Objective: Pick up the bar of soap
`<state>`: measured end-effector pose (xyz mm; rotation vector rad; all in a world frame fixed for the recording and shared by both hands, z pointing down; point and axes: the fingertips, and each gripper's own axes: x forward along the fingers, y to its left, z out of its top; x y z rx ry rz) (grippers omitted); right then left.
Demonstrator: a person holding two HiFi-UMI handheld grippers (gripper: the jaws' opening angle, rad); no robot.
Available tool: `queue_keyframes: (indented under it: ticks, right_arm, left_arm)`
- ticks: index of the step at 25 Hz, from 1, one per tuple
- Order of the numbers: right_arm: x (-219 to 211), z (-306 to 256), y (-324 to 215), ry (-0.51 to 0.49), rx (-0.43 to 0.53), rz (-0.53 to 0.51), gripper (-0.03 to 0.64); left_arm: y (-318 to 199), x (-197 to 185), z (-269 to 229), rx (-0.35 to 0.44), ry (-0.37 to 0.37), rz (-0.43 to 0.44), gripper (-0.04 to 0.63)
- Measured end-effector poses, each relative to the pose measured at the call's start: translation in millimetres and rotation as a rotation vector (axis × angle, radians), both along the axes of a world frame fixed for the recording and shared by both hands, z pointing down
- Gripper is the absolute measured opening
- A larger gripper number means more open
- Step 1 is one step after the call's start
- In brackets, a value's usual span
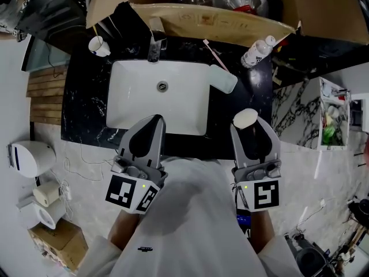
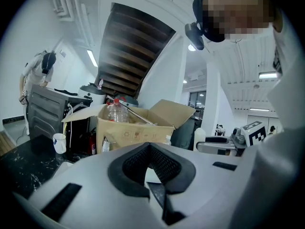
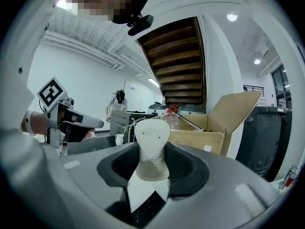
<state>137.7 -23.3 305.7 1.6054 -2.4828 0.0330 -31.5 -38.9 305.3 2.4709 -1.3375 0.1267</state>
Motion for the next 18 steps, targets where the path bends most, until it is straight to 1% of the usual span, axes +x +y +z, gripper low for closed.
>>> queue_keyframes:
  ticks: [7, 10, 15, 18]
  right_arm:
    - [1.8, -1.9, -0.8, -0.013, 0.003, 0.002, 0.184]
    - [3.1, 0.1, 0.6, -0.002, -0.002, -0.008, 0.184]
    - [1.5, -5.6, -2.6, -0.026, 0.010, -0.001, 0.184]
    - [4.4, -2.2, 0.9, -0.010, 0.003, -0.014, 0.184]
  left_arm:
    - [2.3, 2.6, 0.8, 0.002, -0.004, -0.003, 0.000]
    - [2.8, 2.5, 0.3, 0.002, -0.005, -0.008, 0.000]
    - [3.5, 2.4, 0.5, 0.002, -0.008, -0.013, 0.000]
    - [4.7, 4.1, 0.4, 0.002, -0.008, -0.015, 0.000]
